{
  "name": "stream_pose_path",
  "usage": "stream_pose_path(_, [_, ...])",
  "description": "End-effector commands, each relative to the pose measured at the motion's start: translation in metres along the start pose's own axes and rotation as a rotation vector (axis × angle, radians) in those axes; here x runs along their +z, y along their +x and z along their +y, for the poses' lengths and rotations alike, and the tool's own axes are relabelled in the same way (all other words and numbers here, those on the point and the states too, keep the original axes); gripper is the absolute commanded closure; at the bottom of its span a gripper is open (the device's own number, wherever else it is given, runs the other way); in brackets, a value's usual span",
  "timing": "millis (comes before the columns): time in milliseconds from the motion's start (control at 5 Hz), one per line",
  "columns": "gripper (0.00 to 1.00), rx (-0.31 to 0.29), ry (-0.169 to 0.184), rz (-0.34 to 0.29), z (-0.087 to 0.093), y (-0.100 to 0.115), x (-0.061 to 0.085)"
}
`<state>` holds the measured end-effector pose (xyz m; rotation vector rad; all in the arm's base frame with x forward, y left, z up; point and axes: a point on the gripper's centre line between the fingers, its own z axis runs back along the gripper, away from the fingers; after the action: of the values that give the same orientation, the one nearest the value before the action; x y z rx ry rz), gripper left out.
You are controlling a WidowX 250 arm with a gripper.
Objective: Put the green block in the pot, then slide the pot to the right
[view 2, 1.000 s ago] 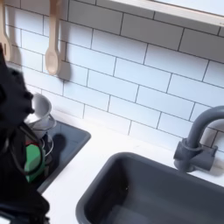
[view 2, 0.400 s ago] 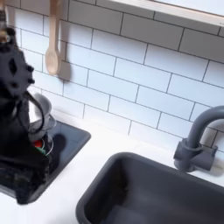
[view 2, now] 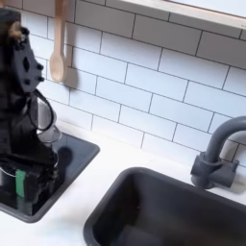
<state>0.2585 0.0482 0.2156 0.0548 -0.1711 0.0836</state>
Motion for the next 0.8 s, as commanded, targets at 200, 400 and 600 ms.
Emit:
stream_pose_path(200, [0.0, 0.02, 0.02, -0.003, 0.017, 0.031, -0.01])
stream_pose_path(400, [0.0, 0.023, 0.025, 0.006, 0.022, 0.036, -0.019])
stream_pose_path(600, [0.0, 0.022, 0.019, 0.006, 0.022, 0.043, -0.026])
